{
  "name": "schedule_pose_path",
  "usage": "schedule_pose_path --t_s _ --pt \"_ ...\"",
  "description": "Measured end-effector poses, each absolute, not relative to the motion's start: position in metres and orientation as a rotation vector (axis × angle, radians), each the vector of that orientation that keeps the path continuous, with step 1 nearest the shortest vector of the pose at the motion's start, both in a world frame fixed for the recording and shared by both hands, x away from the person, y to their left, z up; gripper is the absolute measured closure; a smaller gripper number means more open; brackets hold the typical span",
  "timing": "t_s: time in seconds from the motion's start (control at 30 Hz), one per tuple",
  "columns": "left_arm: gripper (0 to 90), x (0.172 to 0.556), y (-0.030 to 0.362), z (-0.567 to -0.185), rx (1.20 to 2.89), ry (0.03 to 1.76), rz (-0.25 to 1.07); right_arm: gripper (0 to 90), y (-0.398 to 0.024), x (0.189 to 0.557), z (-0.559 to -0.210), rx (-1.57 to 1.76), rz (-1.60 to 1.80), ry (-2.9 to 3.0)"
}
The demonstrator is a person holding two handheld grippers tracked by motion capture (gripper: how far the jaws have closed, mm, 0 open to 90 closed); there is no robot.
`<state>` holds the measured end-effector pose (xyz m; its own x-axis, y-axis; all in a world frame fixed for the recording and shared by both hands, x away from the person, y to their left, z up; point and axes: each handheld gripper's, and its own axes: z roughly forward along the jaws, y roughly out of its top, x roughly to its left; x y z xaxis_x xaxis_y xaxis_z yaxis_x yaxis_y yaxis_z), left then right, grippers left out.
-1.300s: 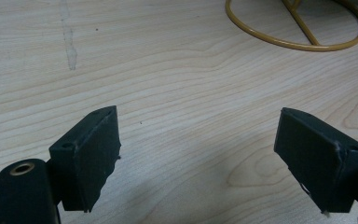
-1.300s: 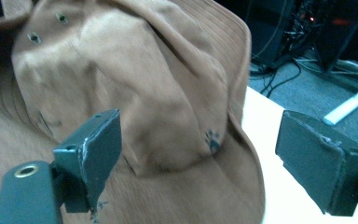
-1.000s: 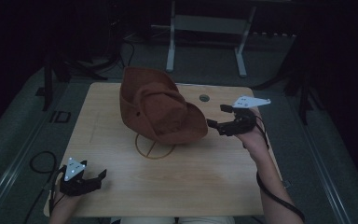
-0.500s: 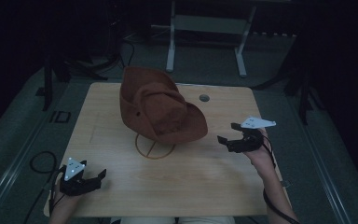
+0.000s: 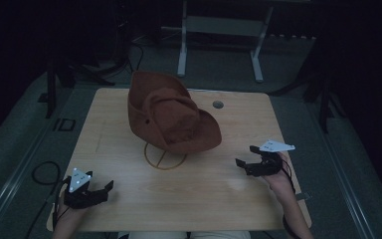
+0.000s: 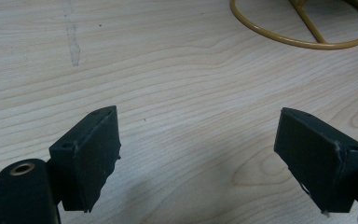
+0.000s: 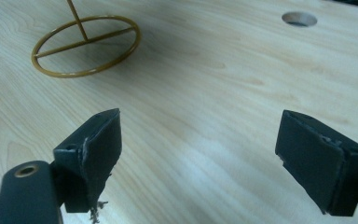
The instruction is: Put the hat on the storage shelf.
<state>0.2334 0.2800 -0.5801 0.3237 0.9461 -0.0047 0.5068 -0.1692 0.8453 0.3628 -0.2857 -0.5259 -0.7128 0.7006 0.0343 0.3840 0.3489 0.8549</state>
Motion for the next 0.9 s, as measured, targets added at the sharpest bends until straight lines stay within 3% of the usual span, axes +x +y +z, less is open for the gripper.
schedule_pose_path --t_s 0.9 --pt "15.2 0.233 0.279 -0.581 1.812 1.3 0.713 13.8 -0.331 0.325 -0.56 1.052 1.228 2.237"
